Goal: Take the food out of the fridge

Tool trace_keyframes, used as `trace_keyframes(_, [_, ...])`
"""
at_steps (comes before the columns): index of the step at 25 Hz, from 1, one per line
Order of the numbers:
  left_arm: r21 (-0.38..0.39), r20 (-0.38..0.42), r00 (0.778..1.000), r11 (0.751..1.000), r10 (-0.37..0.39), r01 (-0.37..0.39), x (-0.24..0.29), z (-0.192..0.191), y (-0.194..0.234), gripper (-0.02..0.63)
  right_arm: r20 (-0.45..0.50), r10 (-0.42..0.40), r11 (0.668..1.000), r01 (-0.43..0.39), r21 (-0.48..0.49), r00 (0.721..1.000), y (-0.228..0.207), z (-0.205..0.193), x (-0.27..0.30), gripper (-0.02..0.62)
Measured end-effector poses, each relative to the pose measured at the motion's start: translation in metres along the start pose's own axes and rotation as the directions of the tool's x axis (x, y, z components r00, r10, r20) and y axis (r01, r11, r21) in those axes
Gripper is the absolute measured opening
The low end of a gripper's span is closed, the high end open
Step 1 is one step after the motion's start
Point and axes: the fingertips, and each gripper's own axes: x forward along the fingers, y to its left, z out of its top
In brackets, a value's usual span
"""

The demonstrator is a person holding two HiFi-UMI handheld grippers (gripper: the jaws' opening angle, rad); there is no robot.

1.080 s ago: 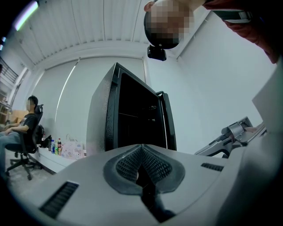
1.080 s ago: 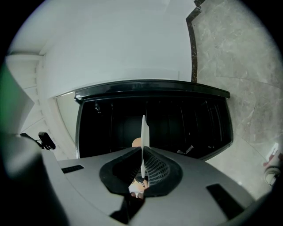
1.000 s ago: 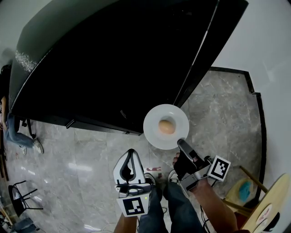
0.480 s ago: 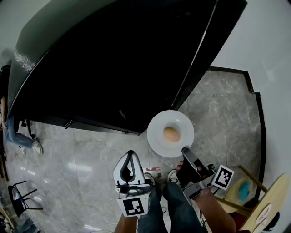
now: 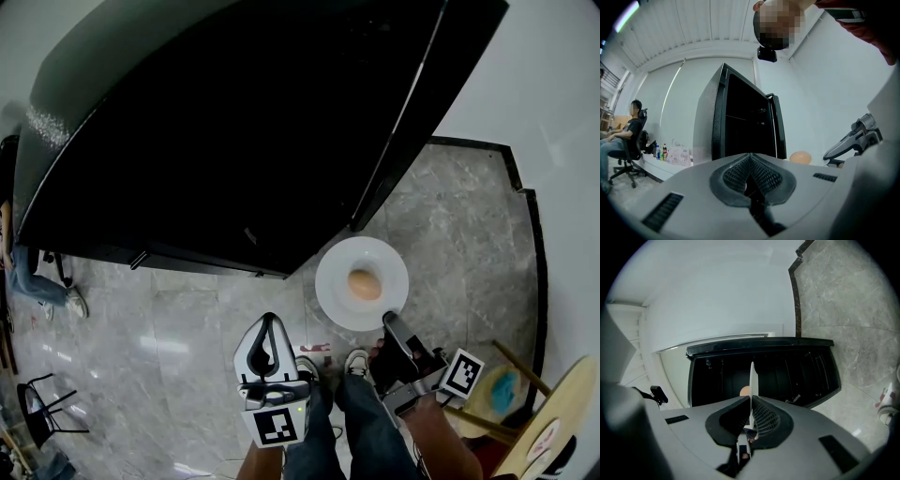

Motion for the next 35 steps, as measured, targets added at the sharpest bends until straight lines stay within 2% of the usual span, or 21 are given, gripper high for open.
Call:
trace_keyframes(12, [0.001,-0.017,1.0,1.0,0.016,-0.016,0.002,0.015,0.002,0.012,0.025,-0.002,1.0,0.001,0.022,1.0,0.018,0.0,-0.009,0.032])
trace_keyframes(21, [-0.01,-0.031,0.999,0.999,0.03,-0.031,-0.003,0.037,-0.001,0.012,-0.009,0.01,1.0,-0.009,0.013,1.0,0.05,-0.01,-0.014,0.032])
trace_keyframes(35, [-0.048,-0.01,1.0,0.998,0.029,-0.029,-0.025,0.111,-0.012,0.012,-0.058,0.016,1.0,-0.017,-0.018,0.998,0.13,-0.027,-0.032,0.032])
